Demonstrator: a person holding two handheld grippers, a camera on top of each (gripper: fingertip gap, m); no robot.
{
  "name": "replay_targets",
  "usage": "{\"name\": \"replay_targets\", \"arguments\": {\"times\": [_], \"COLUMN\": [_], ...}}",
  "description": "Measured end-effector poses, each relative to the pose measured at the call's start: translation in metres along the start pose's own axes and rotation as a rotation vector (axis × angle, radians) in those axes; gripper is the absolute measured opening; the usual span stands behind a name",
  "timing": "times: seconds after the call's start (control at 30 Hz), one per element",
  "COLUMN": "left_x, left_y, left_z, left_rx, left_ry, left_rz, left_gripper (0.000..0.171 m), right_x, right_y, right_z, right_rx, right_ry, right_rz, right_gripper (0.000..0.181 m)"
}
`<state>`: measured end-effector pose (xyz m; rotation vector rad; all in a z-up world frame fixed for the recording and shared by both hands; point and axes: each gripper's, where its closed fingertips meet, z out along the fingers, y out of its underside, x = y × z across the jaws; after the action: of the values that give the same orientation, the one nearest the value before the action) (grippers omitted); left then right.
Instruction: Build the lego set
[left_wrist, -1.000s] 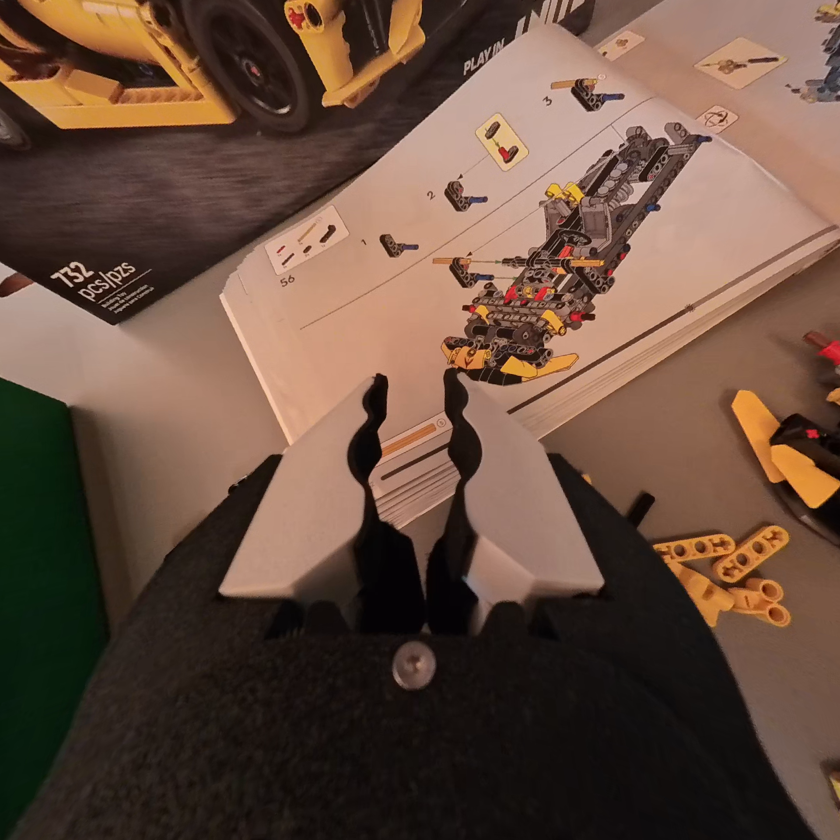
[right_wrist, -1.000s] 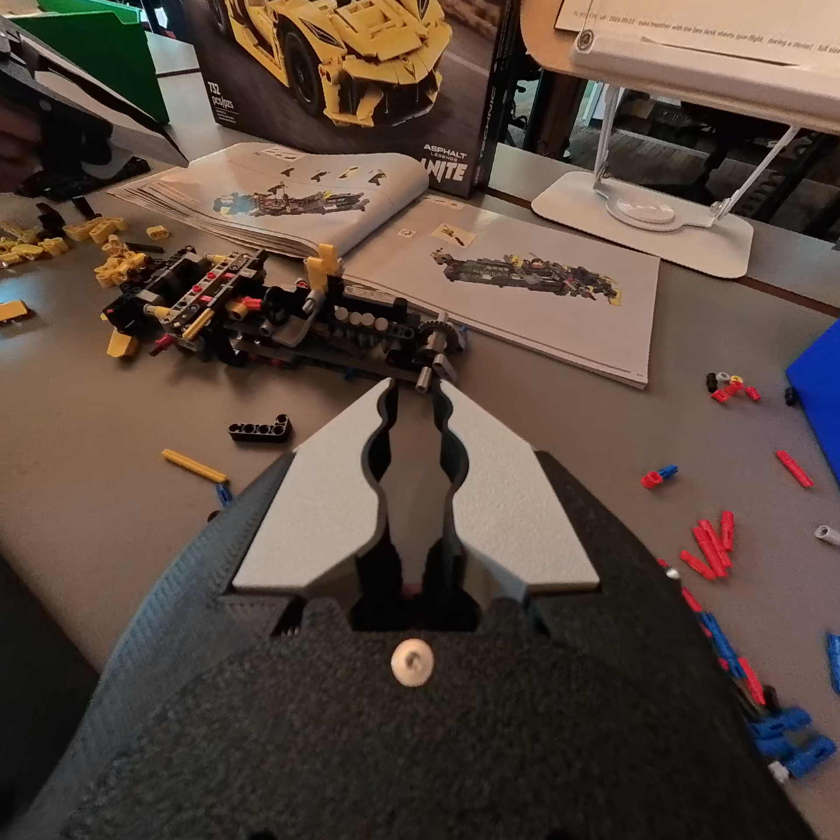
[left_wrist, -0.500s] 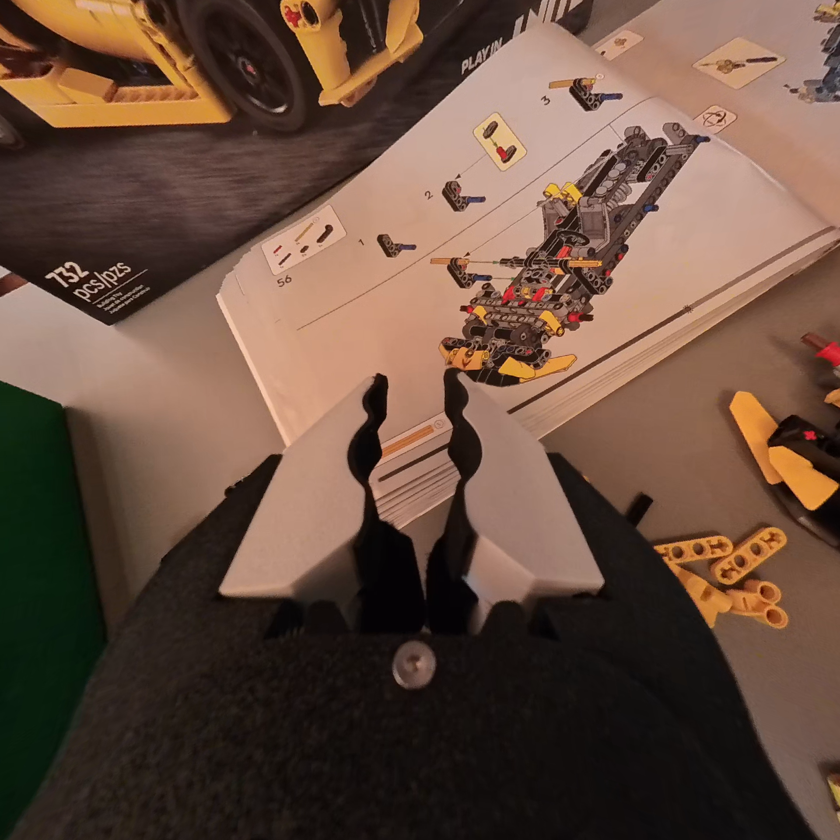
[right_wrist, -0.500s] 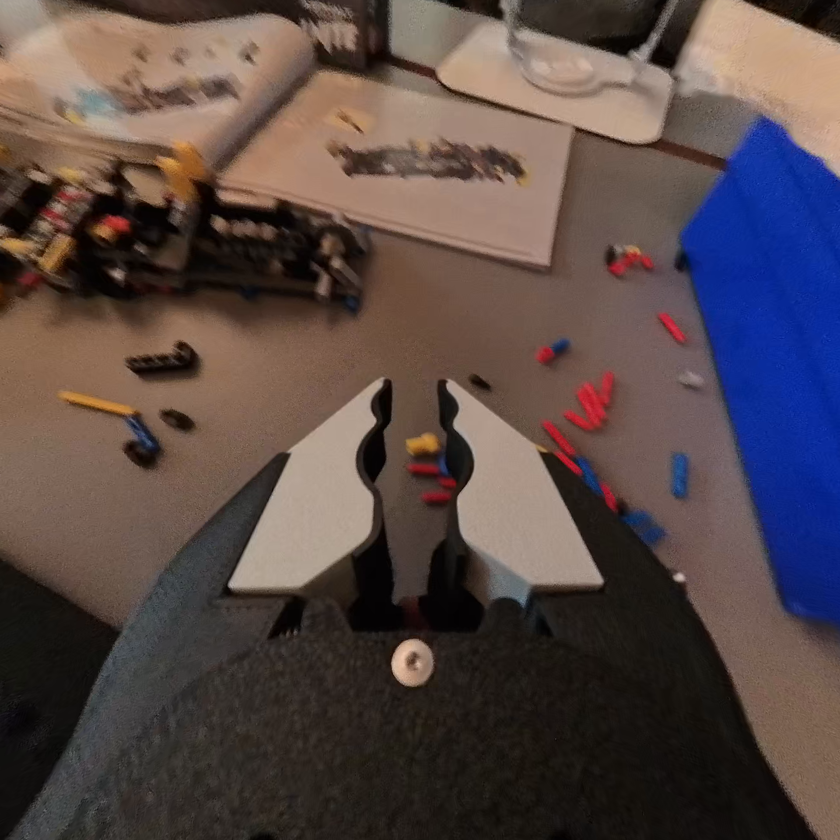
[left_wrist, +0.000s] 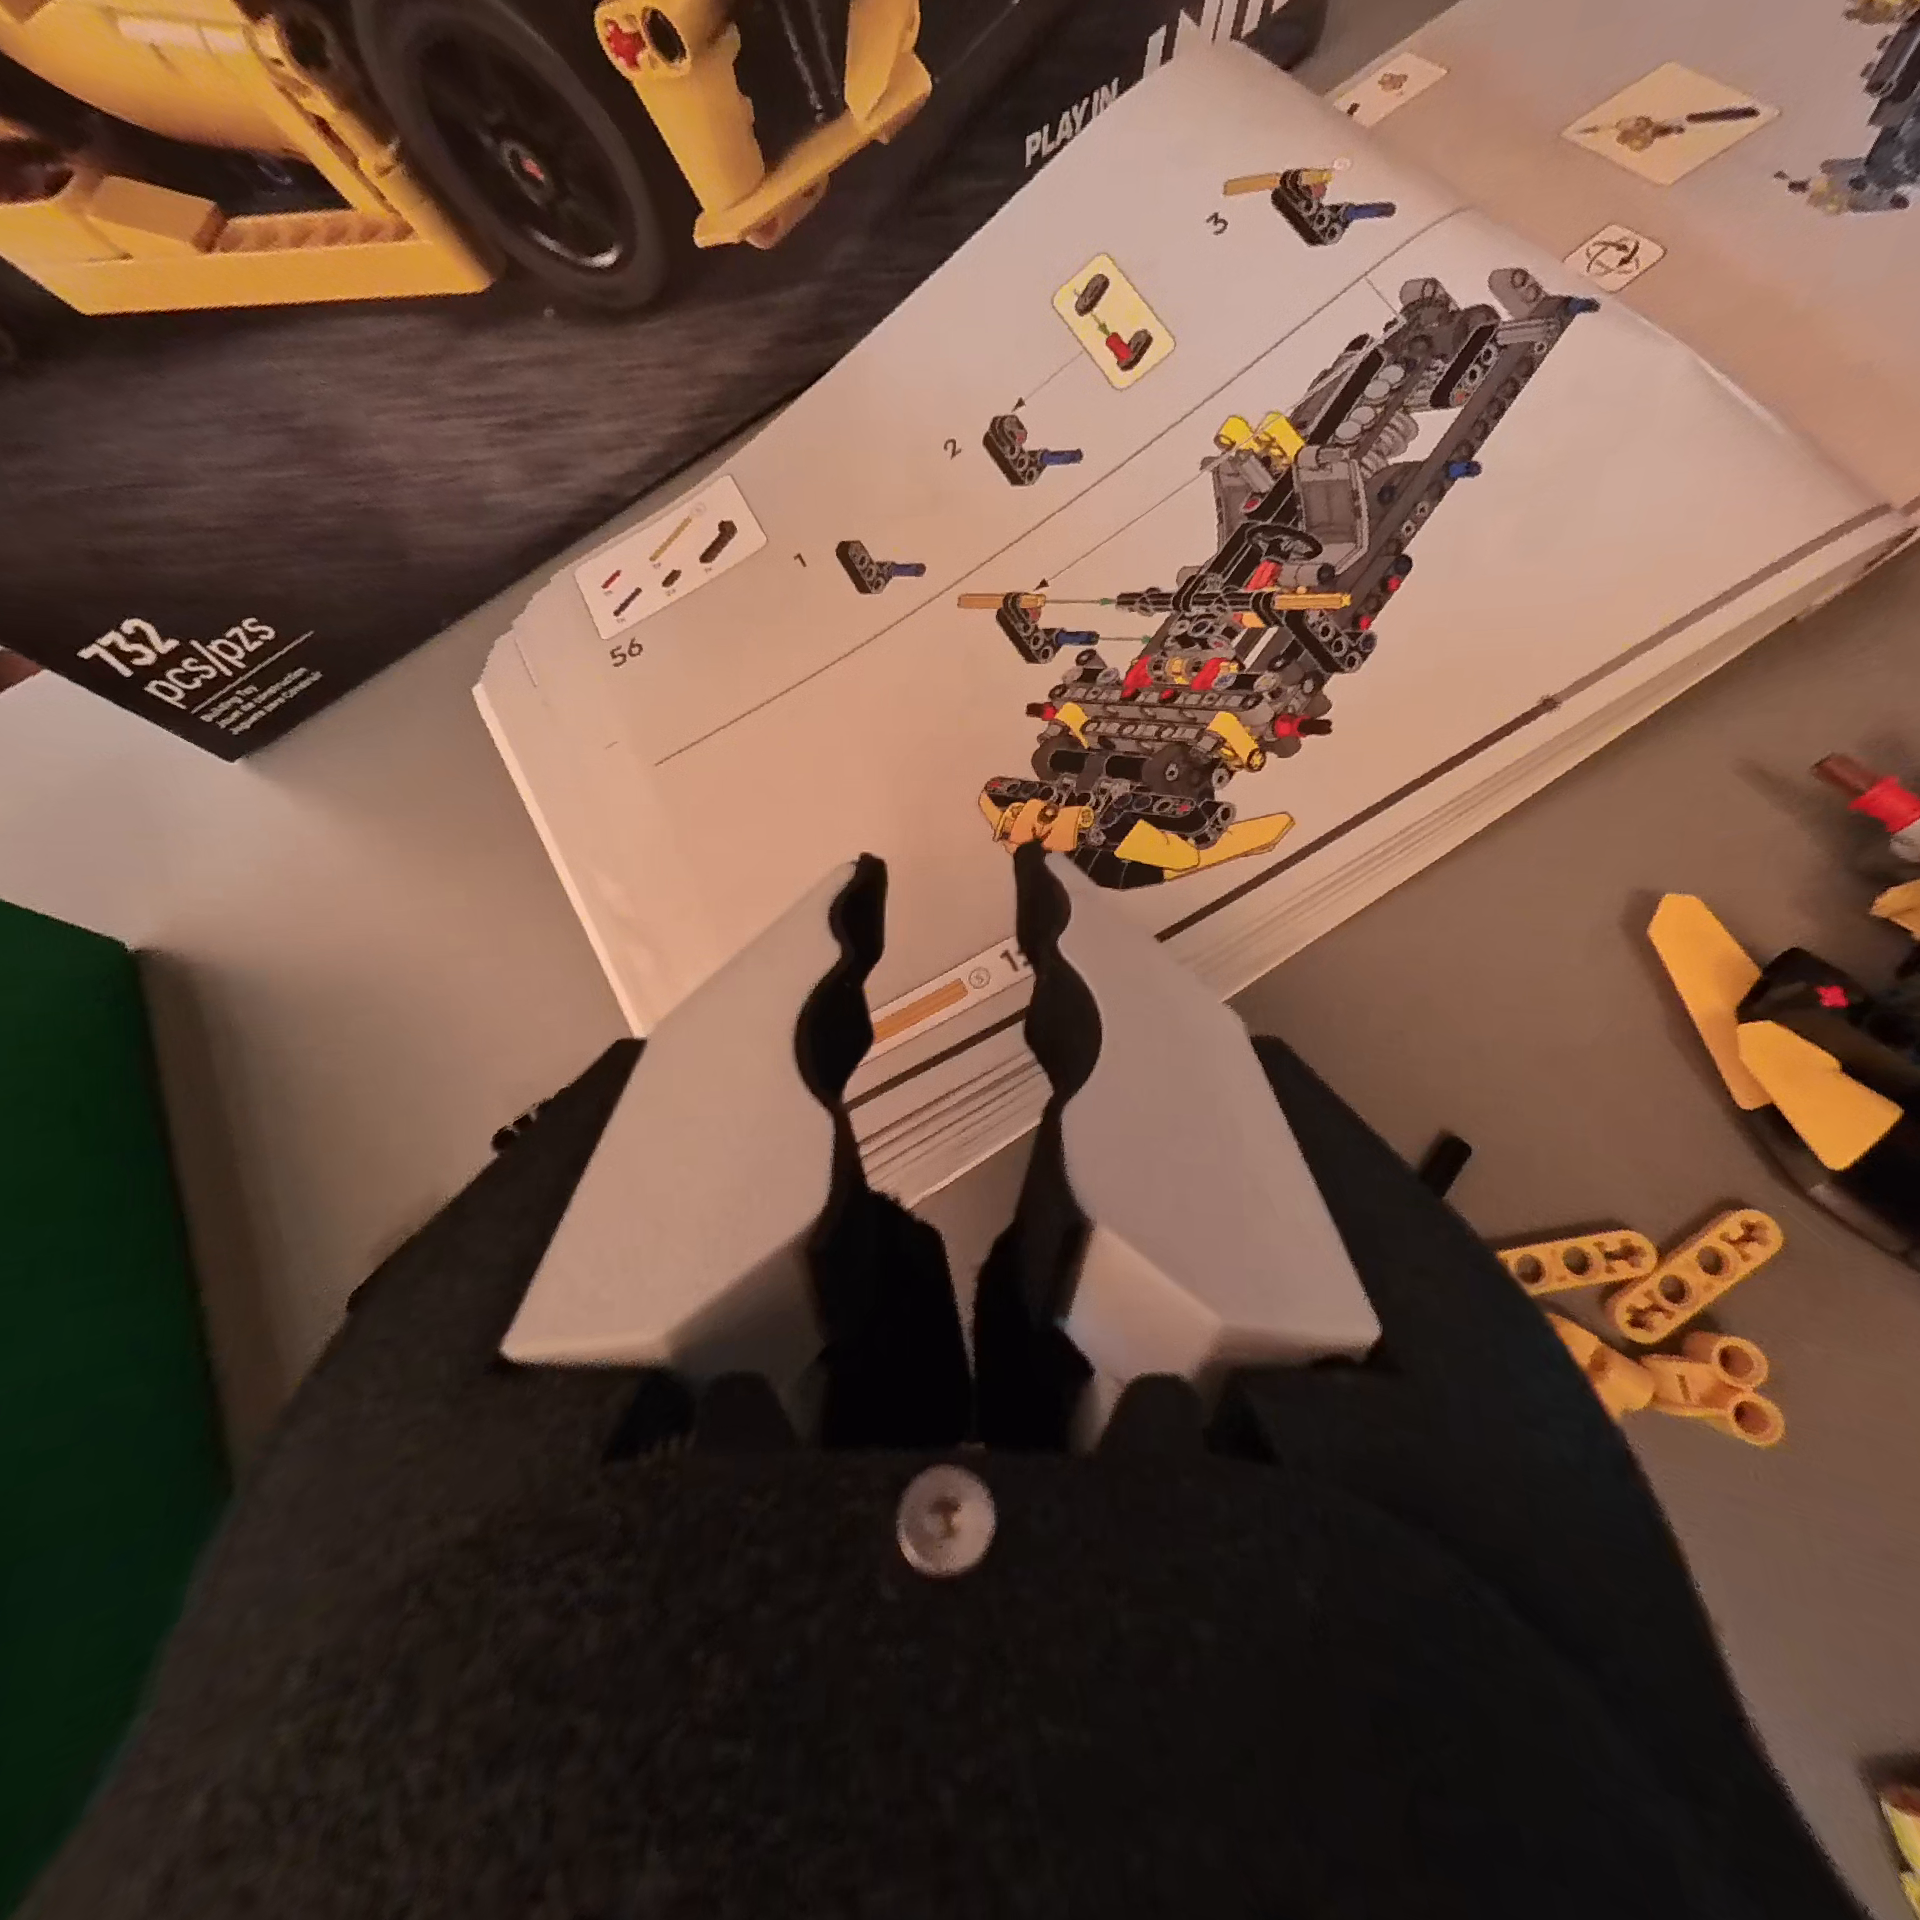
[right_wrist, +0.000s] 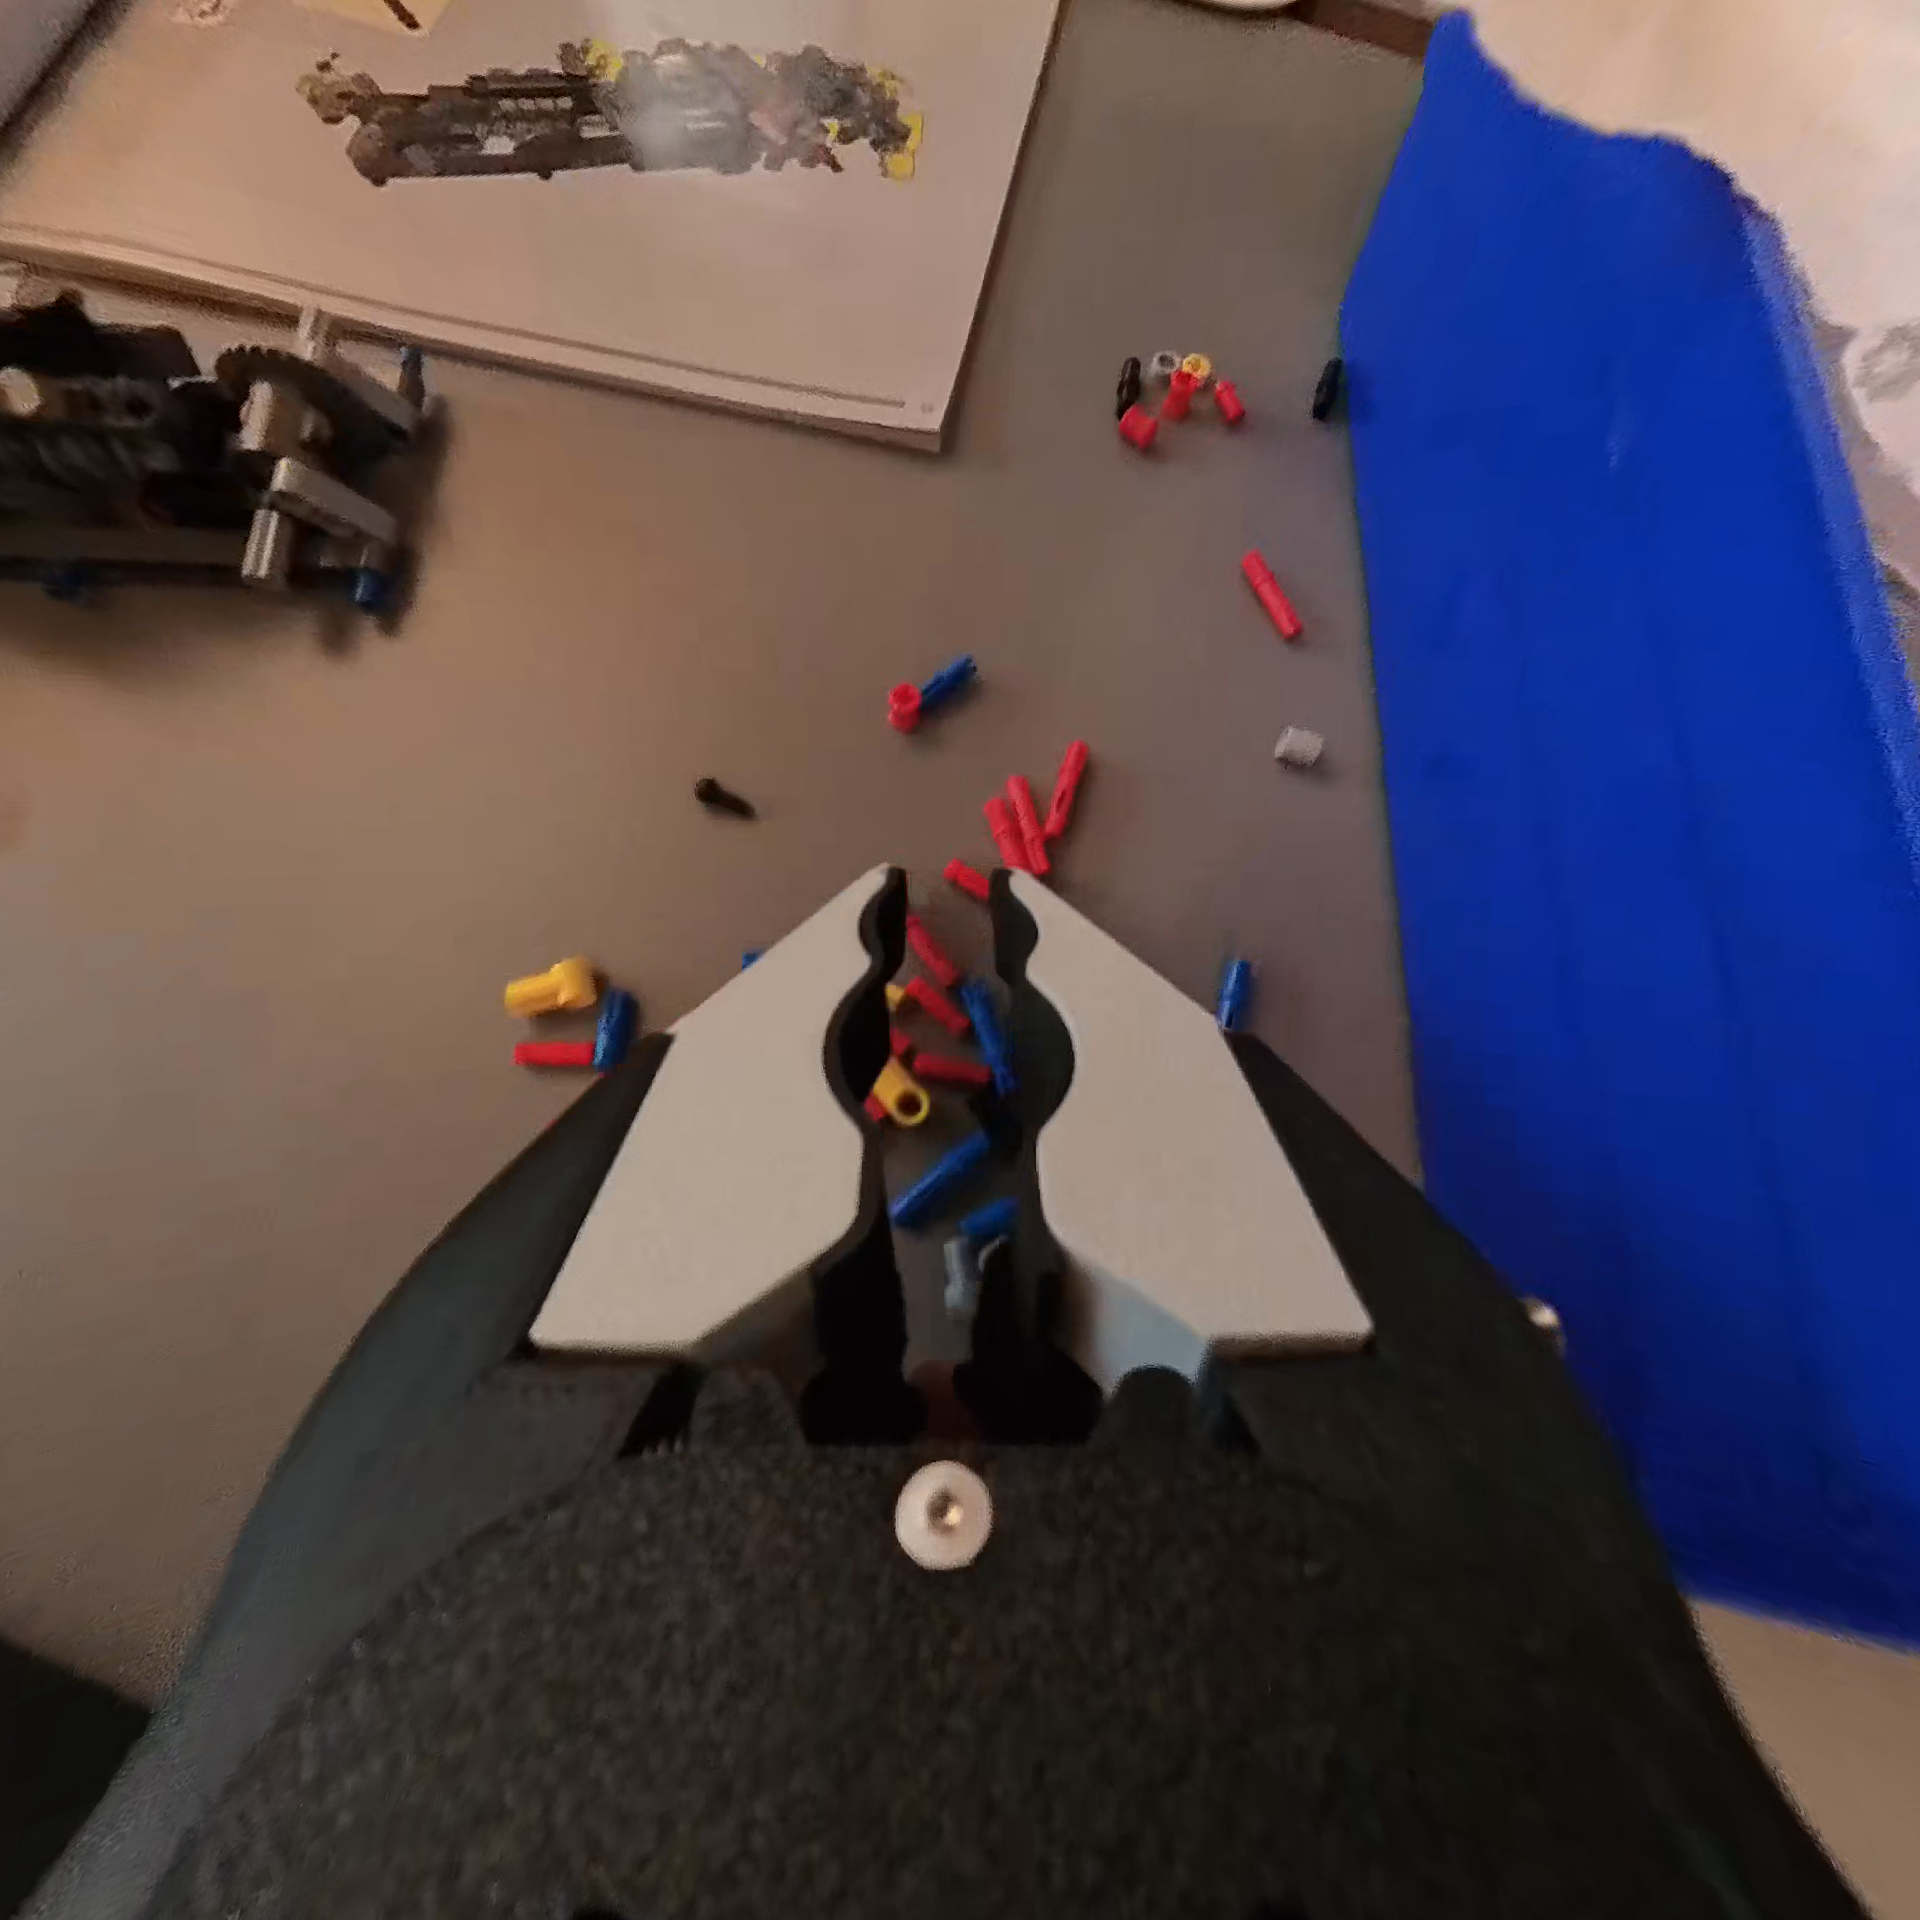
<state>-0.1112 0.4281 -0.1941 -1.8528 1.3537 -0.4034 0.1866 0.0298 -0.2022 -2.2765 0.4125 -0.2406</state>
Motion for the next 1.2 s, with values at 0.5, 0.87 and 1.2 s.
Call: {"name": "replay_targets", "arguments": {"times": [0.5,0.87,1.2], "left_x": [-0.001,-0.006,-0.002], "left_y": [0.004,0.005,0.003], "left_z": [0.004,0.002,0.002], "left_rx": [-0.013,-0.013,-0.016], "left_ry": [-0.006,-0.02,-0.021], "left_rz": [0.006,0.003,0.031], "left_gripper": [0.023,0.022,0.022], "right_x": [0.003,0.002,-0.004], "right_y": [0.009,0.014,-0.036], "right_z": [0.017,0.016,-0.018], "right_rx": [-0.149,-0.189,0.005], "right_ry": [-0.11,-0.163,-0.184], "right_rz": [-0.09,-0.142,-0.069], "right_gripper": [0.01,0.004,0.002]}}
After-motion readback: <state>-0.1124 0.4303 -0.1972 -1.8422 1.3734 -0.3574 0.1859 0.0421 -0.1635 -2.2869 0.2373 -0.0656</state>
